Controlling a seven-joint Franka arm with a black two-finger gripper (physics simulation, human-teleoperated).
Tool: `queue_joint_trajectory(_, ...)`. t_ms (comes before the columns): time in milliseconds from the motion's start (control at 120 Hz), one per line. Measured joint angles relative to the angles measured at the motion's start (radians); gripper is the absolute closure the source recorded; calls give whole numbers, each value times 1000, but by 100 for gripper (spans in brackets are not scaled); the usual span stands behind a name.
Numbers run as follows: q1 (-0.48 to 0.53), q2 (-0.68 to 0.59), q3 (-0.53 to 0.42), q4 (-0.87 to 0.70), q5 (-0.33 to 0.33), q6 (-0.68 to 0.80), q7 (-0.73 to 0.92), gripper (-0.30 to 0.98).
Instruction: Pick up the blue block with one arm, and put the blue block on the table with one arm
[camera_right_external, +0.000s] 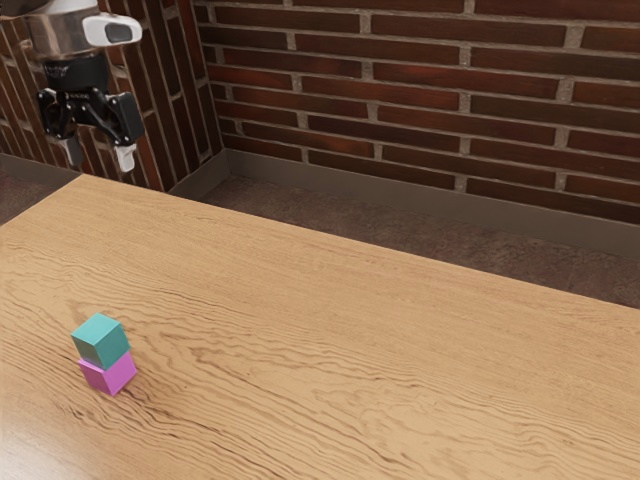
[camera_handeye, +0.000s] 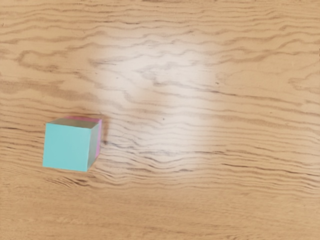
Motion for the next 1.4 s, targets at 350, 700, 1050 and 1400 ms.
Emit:
queue_joint_trajectory(350, -27, -40, -33, 158, 48, 52, 8, 0)
queue_joint_trajectory(700, -36, 14, -127, 122, 89, 26, 9, 0)
queue_joint_trajectory(1050, -25, -32, -126, -48, 97, 28, -4, 0)
queue_joint_trajectory(1400, 35, -111, -124, -367, 71, 203, -69, 0)
